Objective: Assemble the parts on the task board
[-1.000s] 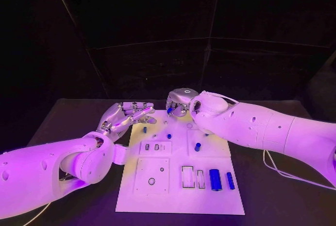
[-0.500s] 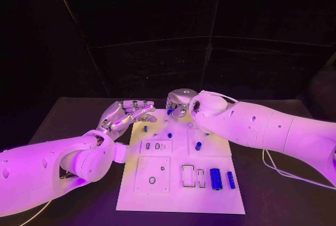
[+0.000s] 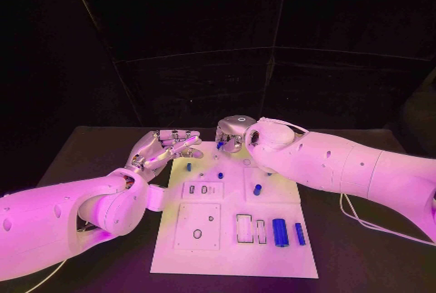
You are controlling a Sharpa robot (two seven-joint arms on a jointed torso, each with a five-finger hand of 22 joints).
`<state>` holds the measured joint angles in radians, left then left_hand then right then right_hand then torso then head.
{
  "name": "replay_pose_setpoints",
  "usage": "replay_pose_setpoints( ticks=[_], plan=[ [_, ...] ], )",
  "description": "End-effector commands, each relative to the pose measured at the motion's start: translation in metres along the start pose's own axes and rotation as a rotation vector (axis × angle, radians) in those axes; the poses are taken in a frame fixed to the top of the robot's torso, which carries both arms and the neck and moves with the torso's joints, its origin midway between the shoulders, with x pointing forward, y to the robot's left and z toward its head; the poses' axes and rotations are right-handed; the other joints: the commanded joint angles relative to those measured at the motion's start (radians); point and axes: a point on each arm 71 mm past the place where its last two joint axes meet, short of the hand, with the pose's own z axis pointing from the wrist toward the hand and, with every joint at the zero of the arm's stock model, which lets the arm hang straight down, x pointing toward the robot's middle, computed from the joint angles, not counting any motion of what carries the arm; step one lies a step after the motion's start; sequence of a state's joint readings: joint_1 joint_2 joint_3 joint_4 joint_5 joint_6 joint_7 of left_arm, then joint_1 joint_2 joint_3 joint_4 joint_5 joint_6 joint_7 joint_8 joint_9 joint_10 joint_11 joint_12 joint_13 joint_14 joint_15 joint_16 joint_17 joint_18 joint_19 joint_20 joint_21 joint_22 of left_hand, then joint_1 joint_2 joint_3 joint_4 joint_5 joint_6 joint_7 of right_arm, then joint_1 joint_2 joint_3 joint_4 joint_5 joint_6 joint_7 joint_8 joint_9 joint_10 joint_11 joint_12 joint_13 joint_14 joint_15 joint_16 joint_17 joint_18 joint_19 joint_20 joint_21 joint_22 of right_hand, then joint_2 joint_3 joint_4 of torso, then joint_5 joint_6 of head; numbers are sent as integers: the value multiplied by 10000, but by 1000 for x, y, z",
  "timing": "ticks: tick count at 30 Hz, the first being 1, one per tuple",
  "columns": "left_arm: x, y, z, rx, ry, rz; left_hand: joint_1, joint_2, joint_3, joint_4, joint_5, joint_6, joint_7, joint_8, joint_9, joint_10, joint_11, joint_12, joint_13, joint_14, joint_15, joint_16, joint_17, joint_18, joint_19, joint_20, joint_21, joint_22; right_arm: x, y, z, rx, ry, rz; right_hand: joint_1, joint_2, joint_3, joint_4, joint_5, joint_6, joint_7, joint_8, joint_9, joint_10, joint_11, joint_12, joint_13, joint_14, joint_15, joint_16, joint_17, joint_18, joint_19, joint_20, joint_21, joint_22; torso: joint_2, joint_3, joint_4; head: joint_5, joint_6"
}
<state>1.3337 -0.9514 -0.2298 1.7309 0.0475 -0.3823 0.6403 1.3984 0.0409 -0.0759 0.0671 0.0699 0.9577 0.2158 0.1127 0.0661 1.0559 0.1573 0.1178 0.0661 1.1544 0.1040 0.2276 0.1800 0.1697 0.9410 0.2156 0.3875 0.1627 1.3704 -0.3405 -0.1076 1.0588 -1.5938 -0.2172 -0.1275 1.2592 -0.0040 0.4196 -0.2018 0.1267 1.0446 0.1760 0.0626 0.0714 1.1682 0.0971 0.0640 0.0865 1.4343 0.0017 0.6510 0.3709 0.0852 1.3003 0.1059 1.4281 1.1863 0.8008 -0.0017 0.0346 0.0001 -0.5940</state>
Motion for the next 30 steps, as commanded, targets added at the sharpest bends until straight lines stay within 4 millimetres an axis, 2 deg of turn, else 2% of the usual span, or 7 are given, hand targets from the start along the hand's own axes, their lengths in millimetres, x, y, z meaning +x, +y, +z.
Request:
replay_pose_setpoints(
  ticks=[1,7,17,24,27,29,30],
  plan=[
    [2,-2,0,86,137,-25,35,77,-4,-61,-70,34,59,-72,-11,-12,51,-48,-14,29,9,-64,19,128,80,-22,60,-17,-2,0,1,37,-136,-100,-100,-332,-21,128,-2,-779,72,-43,-108,-358,119,-2,-97,-10,135,78,-14,-22,-60,164,-68,-106,1,-4,13,9,7],
    [1,-2,0,74,140,-28,23,79,-21,-78,-90,22,68,-96,-13,-27,60,-78,-16,18,17,-93,27,125,76,-19,56,-23,-3,-1,1,109,-274,-85,-111,-686,-358,444,-79,-2675,43,-59,-116,-920,100,116,-173,-20,134,113,-27,43,-271,187,-214,-397,0,-3,15,14,3],
    [-2,-2,-1,72,92,-16,22,80,-23,-80,-92,21,69,-99,-13,-28,61,-81,-16,17,18,-96,29,125,76,-19,55,-24,-9,-18,-23,421,-1032,522,29,-696,-480,771,416,-1333,78,319,79,-154,60,761,11,-17,104,152,-37,-45,82,173,-22,41,-18,-2,-48,-9,45],
    [-6,-3,-2,80,28,12,16,85,-29,-88,-99,18,69,-110,-13,-34,64,-95,-16,15,21,-108,33,124,74,-17,54,-26,-12,-51,-64,1521,-756,1705,-257,-1179,-1042,1239,579,-951,-309,467,81,1931,-450,2584,1150,23,-240,148,-58,-261,843,-124,417,1090,-36,2,-138,-147,160],
    [-7,-3,-2,80,-13,32,16,85,-29,-88,-99,18,69,-110,-13,-34,64,-95,-16,15,21,-108,33,124,74,-17,54,-26,-12,-67,-79,2120,-475,2023,-36,-1321,-1834,1796,805,-1252,-373,437,19,1626,-609,5156,3550,82,-286,98,-95,-390,1273,-219,679,1709,-38,10,-200,-143,200],
    [-8,-3,-2,82,-30,42,16,85,-29,-88,-99,18,69,-110,-13,-34,64,-95,-16,15,21,-108,33,124,74,-17,54,-26,-11,-76,-86,2423,-314,2195,-39,-1480,-2484,2290,772,-1363,-186,494,16,1491,-525,7738,6260,97,-363,72,-116,-469,1437,-92,776,1976,-41,19,-236,-140,207],
    [-8,-3,-2,83,-35,45,16,85,-29,-88,-99,18,69,-110,-13,-34,64,-95,-16,15,21,-108,33,124,74,-17,54,-26,-11,-80,-90,2585,-222,2293,-8,-1452,-2635,2450,809,-1425,-230,499,9,1510,-456,8459,7029,102,-264,65,-122,-473,1499,-140,812,2074,-40,23,-244,-149,217]
  ],
)
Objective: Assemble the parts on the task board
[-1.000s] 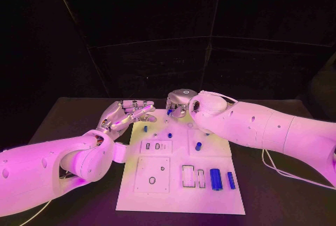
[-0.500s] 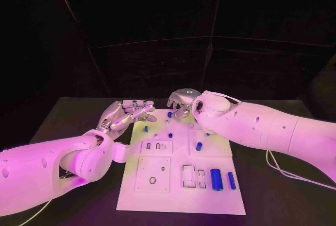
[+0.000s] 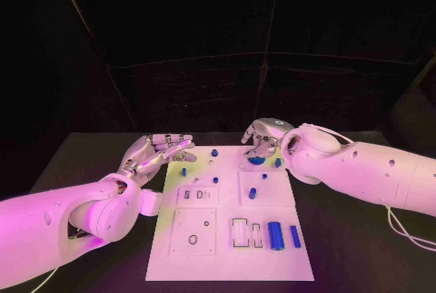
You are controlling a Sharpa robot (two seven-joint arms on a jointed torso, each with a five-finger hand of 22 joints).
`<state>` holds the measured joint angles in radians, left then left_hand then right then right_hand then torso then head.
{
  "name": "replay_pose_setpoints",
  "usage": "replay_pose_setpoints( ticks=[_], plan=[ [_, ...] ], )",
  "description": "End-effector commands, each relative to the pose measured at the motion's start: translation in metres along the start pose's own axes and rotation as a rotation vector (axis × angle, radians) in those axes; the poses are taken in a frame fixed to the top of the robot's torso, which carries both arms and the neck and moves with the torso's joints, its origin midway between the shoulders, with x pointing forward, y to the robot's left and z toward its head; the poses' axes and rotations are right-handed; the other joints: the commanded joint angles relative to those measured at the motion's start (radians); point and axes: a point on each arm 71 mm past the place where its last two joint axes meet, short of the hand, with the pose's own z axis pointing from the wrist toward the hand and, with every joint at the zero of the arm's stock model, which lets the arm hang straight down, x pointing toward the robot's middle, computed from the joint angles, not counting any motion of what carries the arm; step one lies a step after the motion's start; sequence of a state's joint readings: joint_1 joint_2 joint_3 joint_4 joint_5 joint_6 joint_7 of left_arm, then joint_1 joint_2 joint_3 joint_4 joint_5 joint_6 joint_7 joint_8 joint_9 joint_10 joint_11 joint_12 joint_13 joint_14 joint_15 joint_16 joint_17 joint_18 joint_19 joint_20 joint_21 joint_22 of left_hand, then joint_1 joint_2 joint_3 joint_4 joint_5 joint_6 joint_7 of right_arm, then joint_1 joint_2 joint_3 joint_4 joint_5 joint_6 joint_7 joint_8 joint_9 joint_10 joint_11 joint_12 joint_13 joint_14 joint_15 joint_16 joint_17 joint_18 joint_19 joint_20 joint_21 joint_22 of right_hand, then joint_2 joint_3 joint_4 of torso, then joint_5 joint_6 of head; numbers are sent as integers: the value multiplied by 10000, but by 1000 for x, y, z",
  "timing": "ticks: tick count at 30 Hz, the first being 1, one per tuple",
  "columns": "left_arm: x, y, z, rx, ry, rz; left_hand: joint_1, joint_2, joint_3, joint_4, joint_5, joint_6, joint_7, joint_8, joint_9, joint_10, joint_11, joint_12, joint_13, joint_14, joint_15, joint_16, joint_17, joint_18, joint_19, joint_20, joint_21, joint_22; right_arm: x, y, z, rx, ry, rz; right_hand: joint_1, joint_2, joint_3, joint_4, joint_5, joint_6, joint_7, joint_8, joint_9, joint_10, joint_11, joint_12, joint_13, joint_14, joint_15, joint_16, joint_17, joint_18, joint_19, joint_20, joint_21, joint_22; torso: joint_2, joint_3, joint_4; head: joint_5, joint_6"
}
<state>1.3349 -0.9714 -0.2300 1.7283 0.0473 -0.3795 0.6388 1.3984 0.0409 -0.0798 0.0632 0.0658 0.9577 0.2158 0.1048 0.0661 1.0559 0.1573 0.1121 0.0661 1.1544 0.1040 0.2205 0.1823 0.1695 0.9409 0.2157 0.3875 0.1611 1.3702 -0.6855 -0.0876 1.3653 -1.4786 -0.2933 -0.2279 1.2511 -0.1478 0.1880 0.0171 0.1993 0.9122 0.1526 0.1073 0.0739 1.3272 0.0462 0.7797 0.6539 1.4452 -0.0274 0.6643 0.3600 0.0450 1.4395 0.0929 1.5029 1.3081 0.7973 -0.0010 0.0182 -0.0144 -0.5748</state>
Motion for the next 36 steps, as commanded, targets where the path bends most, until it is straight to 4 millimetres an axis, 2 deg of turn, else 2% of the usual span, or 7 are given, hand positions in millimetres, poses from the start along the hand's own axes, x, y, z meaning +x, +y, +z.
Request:
replay_pose_setpoints(
  ticks=[1,2,5,6,10,18,36],
  plan=[
    [1,-1,1,89,143,-35,16,85,11,-48,-59,17,69,-30,-13,-34,64,-38,-16,15,21,-37,10,126,75,-18,53,-10,0,-12,-5,1035,432,786,223,0,-735,599,361,-220,-8,95,-21,-140,92,2440,2539,3,198,-77,-24,-85,202,-43,122,1008,-5,20,-87,-12,30],
    [1,-1,1,89,142,-34,16,85,11,-48,-59,17,69,-30,-13,-34,64,-38,-16,15,21,-37,10,126,75,-18,53,-10,0,-15,-7,1154,507,836,333,29,-947,758,484,-276,22,132,-20,-157,135,2993,3157,6,131,-80,-30,-118,266,30,159,1109,-5,29,-94,-14,33],
    [1,-1,1,86,141,-29,16,90,9,-53,-61,21,66,-32,-11,-31,62,-41,-15,17,21,-41,13,126,76,-17,53,-11,0,-22,-10,1375,671,912,707,130,-1633,1255,754,-479,109,287,-15,-110,222,4247,4543,14,173,-78,-48,-164,412,91,247,1347,4,37,-73,-27,36],
    [0,-1,1,85,140,-26,16,90,9,-53,-61,21,66,-32,-11,-31,62,-41,-15,17,21,-41,13,126,76,-17,53,-11,1,-23,-10,1422,710,926,759,167,-1689,1324,784,-525,91,299,-20,-44,249,4415,4739,15,199,-76,-50,-173,446,85,265,1398,8,47,-76,-25,34],
    [0,0,2,79,131,-13,16,90,9,-53,-61,21,66,-32,-11,-31,62,-41,-15,17,21,-41,13,126,76,-17,53,-11,2,-24,-8,1504,838,939,987,293,-1860,1523,935,-604,115,407,-16,258,270,5064,5499,13,198,-71,-59,-215,572,116,332,1587,12,27,-70,-35,4],
    [0,1,4,74,138,-3,16,90,9,-53,-61,21,66,-32,-11,-31,62,-41,-15,17,21,-41,13,126,76,-17,53,-11,5,-24,-2,1558,1177,785,1229,455,-1906,1557,1184,-597,105,535,-8,485,269,5508,6035,11,195,-64,-67,-237,640,119,369,1692,9,14,-47,-54,-37],
    [-1,1,4,100,107,23,17,101,6,-65,-63,28,61,-39,-9,-24,59,-50,-13,25,19,-49,21,127,78,-17,54,-13,13,-18,7,1552,1616,124,1523,647,-1857,1431,1199,-583,102,631,-13,563,264,5718,6294,5,189,-60,-75,-251,682,116,392,1760,1,3,-40,-57,-89]
  ],
)
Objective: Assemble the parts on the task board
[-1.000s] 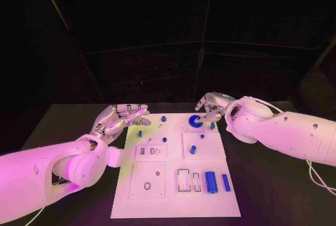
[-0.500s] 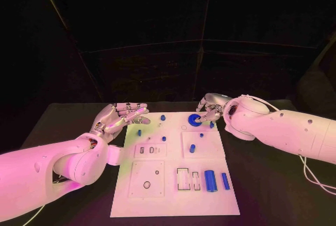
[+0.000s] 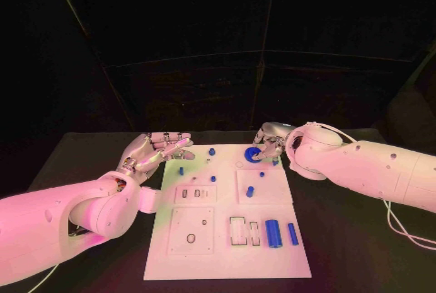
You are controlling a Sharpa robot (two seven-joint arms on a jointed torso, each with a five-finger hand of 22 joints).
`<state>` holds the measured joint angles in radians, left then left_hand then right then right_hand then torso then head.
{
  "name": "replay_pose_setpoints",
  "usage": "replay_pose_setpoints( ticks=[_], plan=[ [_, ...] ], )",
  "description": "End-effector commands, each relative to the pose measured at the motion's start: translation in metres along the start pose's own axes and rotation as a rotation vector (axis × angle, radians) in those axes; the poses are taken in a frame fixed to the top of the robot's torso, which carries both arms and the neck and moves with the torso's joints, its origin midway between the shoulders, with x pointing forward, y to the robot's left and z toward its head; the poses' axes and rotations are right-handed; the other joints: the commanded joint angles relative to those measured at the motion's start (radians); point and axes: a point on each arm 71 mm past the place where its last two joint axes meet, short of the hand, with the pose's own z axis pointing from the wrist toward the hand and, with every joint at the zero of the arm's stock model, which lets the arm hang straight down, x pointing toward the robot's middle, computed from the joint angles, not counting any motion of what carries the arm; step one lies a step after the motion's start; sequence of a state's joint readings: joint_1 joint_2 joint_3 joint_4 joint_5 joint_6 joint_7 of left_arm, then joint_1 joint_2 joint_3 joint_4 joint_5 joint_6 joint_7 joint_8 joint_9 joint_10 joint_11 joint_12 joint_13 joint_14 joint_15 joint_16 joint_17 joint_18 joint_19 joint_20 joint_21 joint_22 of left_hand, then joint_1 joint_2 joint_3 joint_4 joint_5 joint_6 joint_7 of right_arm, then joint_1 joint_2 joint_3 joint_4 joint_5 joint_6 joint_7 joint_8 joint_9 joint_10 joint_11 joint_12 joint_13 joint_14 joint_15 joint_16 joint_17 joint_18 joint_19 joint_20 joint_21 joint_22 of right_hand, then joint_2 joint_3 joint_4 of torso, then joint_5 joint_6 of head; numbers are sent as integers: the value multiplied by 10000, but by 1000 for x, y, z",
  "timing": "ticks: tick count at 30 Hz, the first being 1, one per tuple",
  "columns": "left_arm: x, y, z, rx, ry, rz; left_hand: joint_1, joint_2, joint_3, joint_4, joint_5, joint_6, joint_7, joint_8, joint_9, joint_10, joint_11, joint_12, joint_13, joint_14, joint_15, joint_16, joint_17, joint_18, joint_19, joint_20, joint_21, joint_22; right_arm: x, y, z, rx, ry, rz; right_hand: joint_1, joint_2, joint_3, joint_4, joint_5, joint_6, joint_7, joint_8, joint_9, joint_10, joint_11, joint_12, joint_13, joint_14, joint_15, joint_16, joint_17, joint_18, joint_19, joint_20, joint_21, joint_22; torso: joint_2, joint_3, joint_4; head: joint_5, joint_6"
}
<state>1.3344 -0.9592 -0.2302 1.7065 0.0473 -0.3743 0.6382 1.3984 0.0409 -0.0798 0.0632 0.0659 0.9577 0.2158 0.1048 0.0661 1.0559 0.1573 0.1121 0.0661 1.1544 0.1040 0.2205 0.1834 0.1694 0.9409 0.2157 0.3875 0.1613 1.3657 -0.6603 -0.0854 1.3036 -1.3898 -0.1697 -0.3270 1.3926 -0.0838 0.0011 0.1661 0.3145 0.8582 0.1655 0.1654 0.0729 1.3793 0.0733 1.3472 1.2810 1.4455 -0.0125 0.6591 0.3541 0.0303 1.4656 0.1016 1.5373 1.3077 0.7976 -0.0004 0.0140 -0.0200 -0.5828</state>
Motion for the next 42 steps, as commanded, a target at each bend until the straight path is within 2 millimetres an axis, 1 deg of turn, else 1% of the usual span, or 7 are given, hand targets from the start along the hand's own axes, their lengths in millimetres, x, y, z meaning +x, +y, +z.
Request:
replay_pose_setpoints(
  ticks=[1,12,15,21,24,36,42],
  plan=[
    [1,-1,1,103,128,-24,17,100,5,-65,-64,28,61,-39,-10,-24,59,-50,-14,24,19,-50,9,128,78,-17,54,-16,2,1,1,37,247,-345,121,16,15,-66,46,-43,-27,54,-4,49,-7,55,38,2,39,-9,-16,-104,420,29,48,1764,-1,-2,2,2,-11],
    [1,-1,0,100,118,-18,24,108,6,-77,-64,30,59,-43,-9,-21,58,-56,-13,29,17,-55,14,129,80,-18,54,-17,5,2,4,133,447,-504,274,158,87,-163,16,-5,-30,111,-3,85,-10,133,141,-2,37,-7,-21,-110,438,27,57,1793,0,6,3,21,-36],
    [1,-1,0,99,117,-17,24,108,6,-77,-64,30,59,-43,-9,-21,58,-56,-13,29,17,-55,14,129,80,-18,54,-17,6,3,5,132,467,-544,457,342,278,-278,-514,115,-44,202,6,111,-27,181,213,-7,24,-5,-25,-116,458,17,68,1824,2,10,0,31,-60],
    [1,-1,1,97,108,-11,24,108,6,-77,-64,30,59,-43,-9,-21,58,-56,-13,29,17,-55,14,129,80,-18,54,-17,5,4,4,70,321,-600,790,674,837,-540,-1043,502,-80,371,17,232,-77,312,404,-22,-17,-8,-34,-136,521,-22,98,1916,1,9,-4,34,-60],
    [1,-1,0,97,105,-10,24,108,6,-77,-64,30,59,-43,-9,-21,58,-56,-13,29,17,-55,14,129,80,-18,54,-17,4,7,3,-81,68,-613,920,808,1200,-684,-1103,788,-146,442,20,348,-128,431,564,-29,-54,-10,-37,-148,560,-46,115,1969,3,12,-6,44,-71],
    [0,-1,0,95,85,0,24,108,6,-77,-64,30,59,-43,-9,-21,58,-56,-13,29,17,-55,14,129,80,-18,54,-17,-1,34,-8,-1089,-1211,-525,620,659,1804,-854,-1085,1249,-264,370,-33,852,-221,971,1252,-26,-126,-9,-44,-219,785,-120,217,2274,-10,-1,0,81,-48],
    [0,-2,0,95,92,-6,24,108,6,-77,-64,30,59,-43,-9,-21,58,-56,-13,29,17,-55,14,129,80,-18,54,-17,2,61,-12,-1698,-1415,-478,458,569,1907,-858,-1133,1287,-263,300,-48,875,-222,992,1285,-20,-127,-8,-45,-226,809,-125,228,2306,2,2,26,113,-42]
  ],
)
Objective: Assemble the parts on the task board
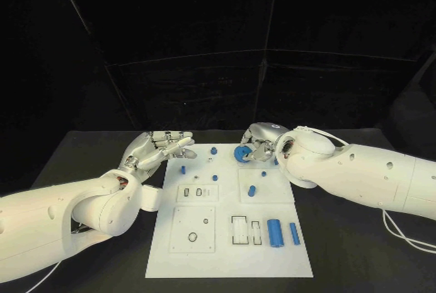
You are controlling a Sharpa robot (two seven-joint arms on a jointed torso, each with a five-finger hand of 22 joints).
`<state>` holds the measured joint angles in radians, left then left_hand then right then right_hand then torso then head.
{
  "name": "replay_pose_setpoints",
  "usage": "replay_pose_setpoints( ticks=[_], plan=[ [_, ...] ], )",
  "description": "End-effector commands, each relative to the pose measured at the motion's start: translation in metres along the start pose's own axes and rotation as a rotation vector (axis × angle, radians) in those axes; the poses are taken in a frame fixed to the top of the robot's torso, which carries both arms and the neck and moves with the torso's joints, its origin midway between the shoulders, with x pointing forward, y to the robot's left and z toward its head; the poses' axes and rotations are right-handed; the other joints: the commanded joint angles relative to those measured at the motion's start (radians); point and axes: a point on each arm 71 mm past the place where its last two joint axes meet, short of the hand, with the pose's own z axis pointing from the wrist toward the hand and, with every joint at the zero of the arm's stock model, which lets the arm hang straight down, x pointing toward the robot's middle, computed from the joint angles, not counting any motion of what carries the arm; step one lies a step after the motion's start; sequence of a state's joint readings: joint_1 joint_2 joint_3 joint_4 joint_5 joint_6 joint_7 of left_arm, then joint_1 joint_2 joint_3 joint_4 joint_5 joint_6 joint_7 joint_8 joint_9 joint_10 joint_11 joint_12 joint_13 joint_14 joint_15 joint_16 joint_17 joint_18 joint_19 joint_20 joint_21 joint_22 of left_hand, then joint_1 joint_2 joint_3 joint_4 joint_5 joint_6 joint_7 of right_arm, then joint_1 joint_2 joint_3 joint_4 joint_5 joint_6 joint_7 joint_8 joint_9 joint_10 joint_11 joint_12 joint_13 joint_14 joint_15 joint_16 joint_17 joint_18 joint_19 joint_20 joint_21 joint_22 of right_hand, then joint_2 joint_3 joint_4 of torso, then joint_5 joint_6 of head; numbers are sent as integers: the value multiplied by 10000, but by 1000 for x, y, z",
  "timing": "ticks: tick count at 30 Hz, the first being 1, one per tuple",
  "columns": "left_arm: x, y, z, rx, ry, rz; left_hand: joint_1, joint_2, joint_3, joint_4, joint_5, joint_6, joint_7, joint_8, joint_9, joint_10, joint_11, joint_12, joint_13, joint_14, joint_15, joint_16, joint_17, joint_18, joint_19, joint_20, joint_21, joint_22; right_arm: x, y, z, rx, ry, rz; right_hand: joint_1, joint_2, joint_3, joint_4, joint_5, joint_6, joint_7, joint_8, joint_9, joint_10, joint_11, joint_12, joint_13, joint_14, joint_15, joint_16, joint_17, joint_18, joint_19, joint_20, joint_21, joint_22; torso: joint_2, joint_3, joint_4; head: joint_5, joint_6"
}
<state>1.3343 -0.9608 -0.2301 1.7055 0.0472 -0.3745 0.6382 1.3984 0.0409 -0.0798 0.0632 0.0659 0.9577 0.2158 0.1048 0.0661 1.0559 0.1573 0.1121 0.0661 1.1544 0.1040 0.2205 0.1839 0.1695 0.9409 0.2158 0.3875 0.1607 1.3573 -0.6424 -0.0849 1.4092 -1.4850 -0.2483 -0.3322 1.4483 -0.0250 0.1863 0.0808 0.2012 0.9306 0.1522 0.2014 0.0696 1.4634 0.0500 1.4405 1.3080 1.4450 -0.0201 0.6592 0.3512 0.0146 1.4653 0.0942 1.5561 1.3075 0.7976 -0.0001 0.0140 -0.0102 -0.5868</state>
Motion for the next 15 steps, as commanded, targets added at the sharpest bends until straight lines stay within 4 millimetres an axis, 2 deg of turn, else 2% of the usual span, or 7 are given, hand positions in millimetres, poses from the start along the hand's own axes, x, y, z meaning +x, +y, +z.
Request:
replay_pose_setpoints(
  ticks=[1,4,9,15],
  plan=[
    [1,-1,0,95,116,-19,24,108,6,-77,-64,31,59,-44,-9,-21,58,-56,-13,29,17,-55,9,129,81,-18,54,-11,-4,19,2,-478,-723,-129,-105,-23,60,-5,-2,564,-131,-63,-16,35,11,59,1016,-14,-50,-8,-16,-69,813,-52,41,2310,6,2,37,14,-3],
    [1,-2,0,98,108,-14,24,108,6,-77,-64,31,59,-44,-9,-21,58,-56,-13,29,17,-55,9,129,81,-18,54,-11,-3,30,6,-710,-820,-227,-142,-46,87,-9,-21,563,-129,-86,-20,37,12,59,1019,-13,-49,-8,-17,-70,817,-53,42,2315,10,-7,53,40,-6],
    [1,-2,0,102,109,-15,24,108,6,-77,-64,31,59,-44,-9,-21,58,-56,-13,29,17,-55,9,129,81,-18,54,-11,-1,49,14,-1085,-943,-422,-161,-57,106,-12,-33,562,-127,-101,-23,37,13,59,1021,-12,-49,-8,-17,-72,822,-53,44,2322,12,-3,51,92,-29],
    [1,-2,0,105,107,-14,24,108,6,-77,-64,31,59,-44,-9,-21,58,-56,-13,29,17,-55,9,129,81,-18,54,-11,6,66,21,-1366,-886,-520,-170,-59,118,-14,-39,563,-127,-108,-24,37,13,58,1021,-12,-49,-8,-18,-71,819,-53,43,2319,8,-1,12,155,-62]
  ],
)
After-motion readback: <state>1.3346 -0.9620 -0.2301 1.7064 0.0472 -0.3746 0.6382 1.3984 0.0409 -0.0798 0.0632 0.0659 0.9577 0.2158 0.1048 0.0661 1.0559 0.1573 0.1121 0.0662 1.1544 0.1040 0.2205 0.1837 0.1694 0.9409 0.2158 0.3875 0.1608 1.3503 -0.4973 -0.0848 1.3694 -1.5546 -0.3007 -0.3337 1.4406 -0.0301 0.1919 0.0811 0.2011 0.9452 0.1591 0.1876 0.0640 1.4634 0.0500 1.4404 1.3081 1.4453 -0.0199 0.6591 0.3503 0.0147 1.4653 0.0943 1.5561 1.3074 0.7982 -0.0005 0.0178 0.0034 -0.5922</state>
